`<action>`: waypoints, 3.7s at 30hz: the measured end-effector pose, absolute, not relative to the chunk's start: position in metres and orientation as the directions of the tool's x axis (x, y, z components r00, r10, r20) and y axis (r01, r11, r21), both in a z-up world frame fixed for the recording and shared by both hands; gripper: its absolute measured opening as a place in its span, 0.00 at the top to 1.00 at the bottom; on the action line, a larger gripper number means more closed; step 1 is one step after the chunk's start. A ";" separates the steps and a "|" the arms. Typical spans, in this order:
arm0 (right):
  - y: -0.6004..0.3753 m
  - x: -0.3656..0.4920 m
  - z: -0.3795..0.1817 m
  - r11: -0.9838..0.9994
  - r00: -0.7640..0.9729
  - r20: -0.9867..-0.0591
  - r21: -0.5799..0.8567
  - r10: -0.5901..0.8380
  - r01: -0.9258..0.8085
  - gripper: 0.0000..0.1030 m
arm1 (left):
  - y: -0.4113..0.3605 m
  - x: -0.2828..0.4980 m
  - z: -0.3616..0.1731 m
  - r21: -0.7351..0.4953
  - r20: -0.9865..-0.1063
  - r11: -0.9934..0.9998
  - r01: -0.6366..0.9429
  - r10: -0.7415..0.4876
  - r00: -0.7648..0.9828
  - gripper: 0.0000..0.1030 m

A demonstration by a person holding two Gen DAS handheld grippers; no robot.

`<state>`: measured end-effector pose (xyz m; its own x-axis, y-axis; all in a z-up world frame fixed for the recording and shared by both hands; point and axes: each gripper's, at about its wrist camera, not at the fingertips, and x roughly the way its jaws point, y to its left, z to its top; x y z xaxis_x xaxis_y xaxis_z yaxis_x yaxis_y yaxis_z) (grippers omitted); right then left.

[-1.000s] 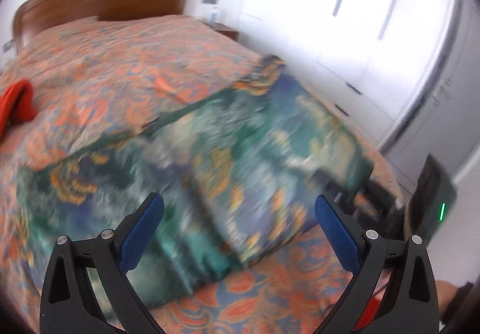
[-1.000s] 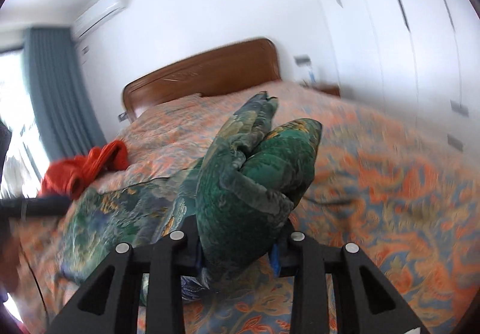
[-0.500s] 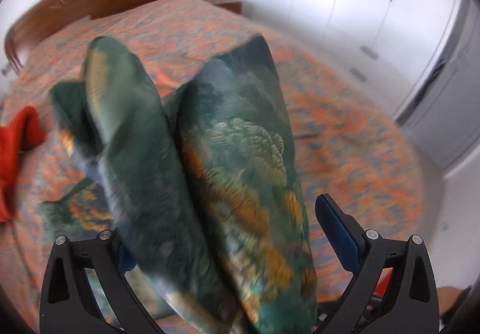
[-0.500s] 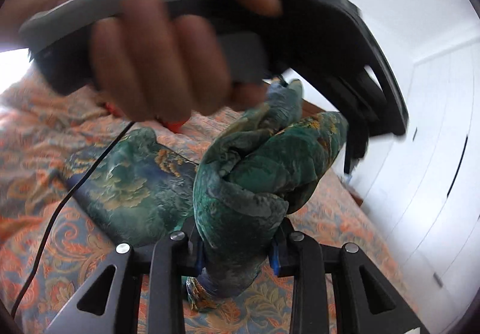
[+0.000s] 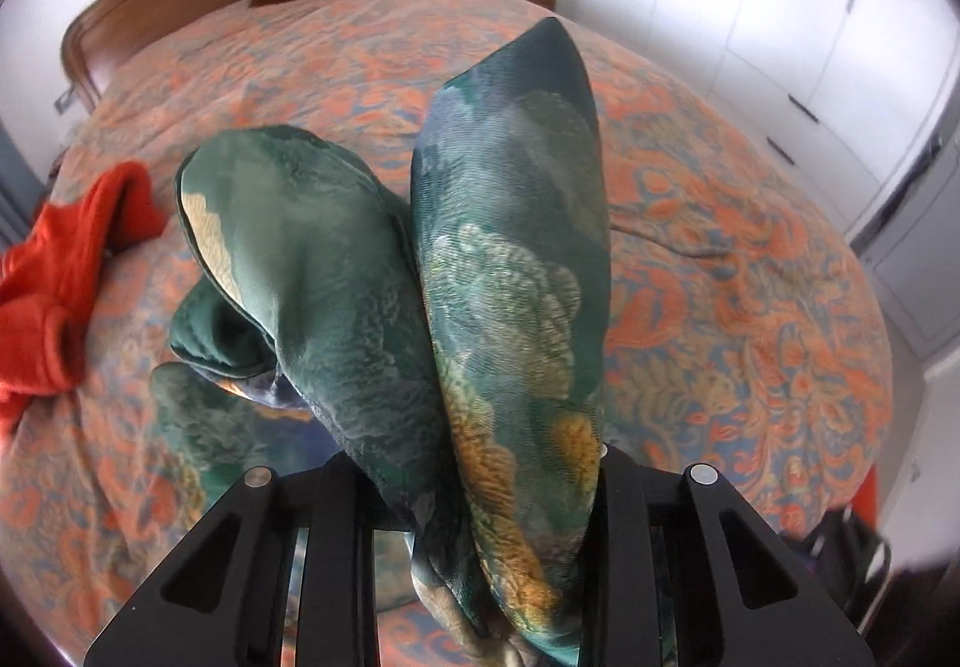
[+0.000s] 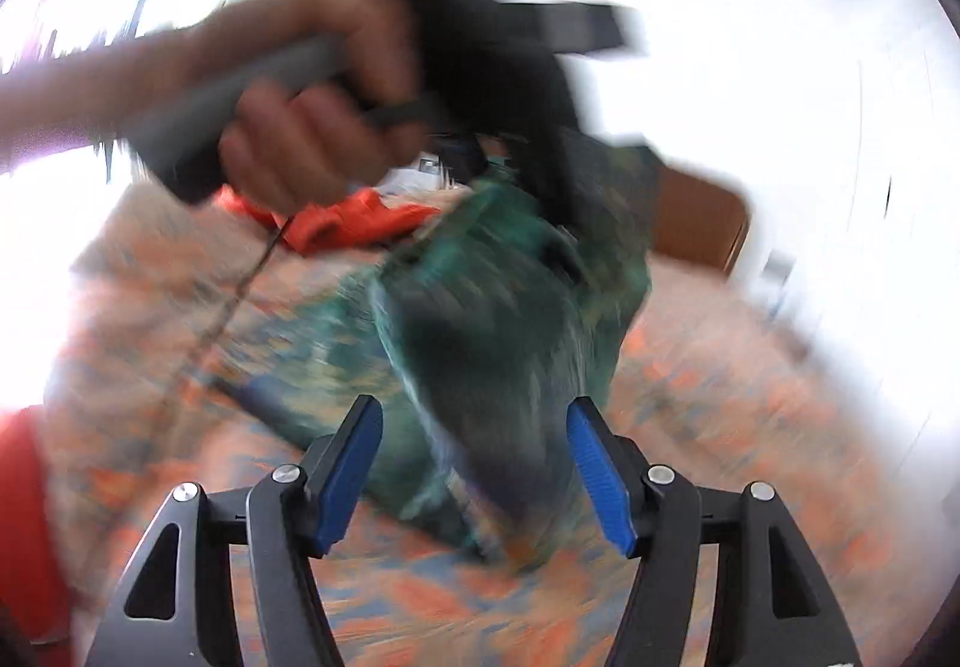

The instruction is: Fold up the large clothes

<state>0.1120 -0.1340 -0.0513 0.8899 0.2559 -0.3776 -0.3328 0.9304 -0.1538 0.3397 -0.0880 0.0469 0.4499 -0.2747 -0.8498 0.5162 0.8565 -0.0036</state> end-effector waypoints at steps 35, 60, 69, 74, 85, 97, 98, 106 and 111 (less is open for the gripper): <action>-0.030 0.298 -0.159 0.902 0.643 -0.753 -0.171 0.139 -0.396 0.60 | 0.129 0.402 -0.136 -0.238 -0.858 0.963 0.123 -0.268 0.438 0.52; -0.035 0.515 -0.162 0.950 0.515 -0.798 0.279 0.312 -0.143 0.65 | 0.149 0.382 -0.151 -0.293 -0.835 0.947 0.129 -0.319 0.449 0.49; -0.050 0.408 -0.071 0.909 0.485 -0.796 0.188 0.362 -0.371 0.63 | 0.145 0.381 -0.147 -0.285 -0.834 0.951 0.118 -0.307 0.459 0.49; -0.087 0.303 -0.069 0.915 0.503 -0.797 0.145 0.334 -0.378 0.63 | 0.143 0.383 -0.149 -0.296 -0.830 0.948 0.116 -0.315 0.460 0.49; -0.079 0.278 -0.156 0.925 0.498 -0.833 0.041 0.240 -0.378 0.64 | 0.124 0.373 -0.146 -0.201 -0.833 0.972 0.125 -0.236 0.500 0.47; -0.078 0.276 -0.157 0.925 0.532 -0.808 0.040 0.251 -0.377 0.64 | 0.120 0.372 -0.146 -0.193 -0.832 0.973 0.123 -0.229 0.505 0.47; -0.078 0.275 -0.158 0.926 0.535 -0.807 0.037 0.250 -0.376 0.64 | 0.120 0.372 -0.146 -0.193 -0.832 0.974 0.123 -0.229 0.505 0.47; -0.075 0.265 -0.149 0.931 0.553 -0.805 -0.003 0.215 -0.366 0.62 | 0.130 0.368 -0.134 -0.258 -0.813 0.957 0.134 -0.290 0.504 0.39; -0.069 0.248 -0.092 0.944 0.612 -0.753 0.040 0.243 -0.327 0.53 | 0.181 0.346 -0.106 -0.417 -0.727 0.902 0.111 -0.404 0.555 0.13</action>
